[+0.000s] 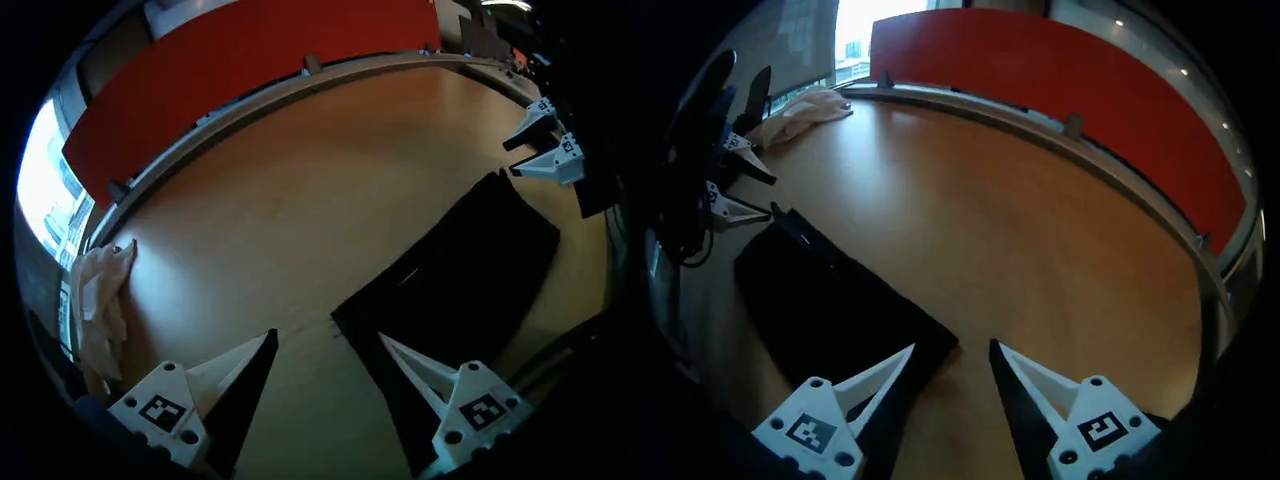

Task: Fold towel

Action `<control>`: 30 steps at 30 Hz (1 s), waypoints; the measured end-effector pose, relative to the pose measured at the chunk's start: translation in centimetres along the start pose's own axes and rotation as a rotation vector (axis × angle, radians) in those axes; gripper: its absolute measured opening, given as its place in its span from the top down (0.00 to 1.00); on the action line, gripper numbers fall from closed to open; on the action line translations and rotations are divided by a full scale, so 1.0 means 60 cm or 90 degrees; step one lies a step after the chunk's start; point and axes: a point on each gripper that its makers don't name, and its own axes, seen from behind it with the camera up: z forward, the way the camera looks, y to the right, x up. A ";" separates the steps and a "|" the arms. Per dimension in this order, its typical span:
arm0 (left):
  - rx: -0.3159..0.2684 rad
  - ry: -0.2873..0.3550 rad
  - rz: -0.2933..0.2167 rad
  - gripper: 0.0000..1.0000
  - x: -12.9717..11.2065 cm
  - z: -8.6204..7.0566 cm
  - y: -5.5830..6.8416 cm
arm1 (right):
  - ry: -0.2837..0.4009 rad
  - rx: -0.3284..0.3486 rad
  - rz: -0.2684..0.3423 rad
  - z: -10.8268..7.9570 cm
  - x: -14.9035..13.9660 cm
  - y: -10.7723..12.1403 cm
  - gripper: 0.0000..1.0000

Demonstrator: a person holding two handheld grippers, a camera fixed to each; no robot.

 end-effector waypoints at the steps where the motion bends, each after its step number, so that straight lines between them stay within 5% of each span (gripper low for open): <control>1: -0.001 0.001 -0.005 0.16 0.000 -0.001 -0.001 | 0.001 0.000 -0.001 -0.002 0.000 0.000 0.31; 6: -0.008 0.005 -0.029 0.04 -0.004 -0.009 -0.002 | 0.000 -0.005 -0.008 -0.008 -0.003 0.002 0.06; 30: -0.029 0.015 -0.096 0.04 -0.044 -0.073 0.032 | 0.003 0.006 0.025 -0.066 -0.050 -0.041 0.06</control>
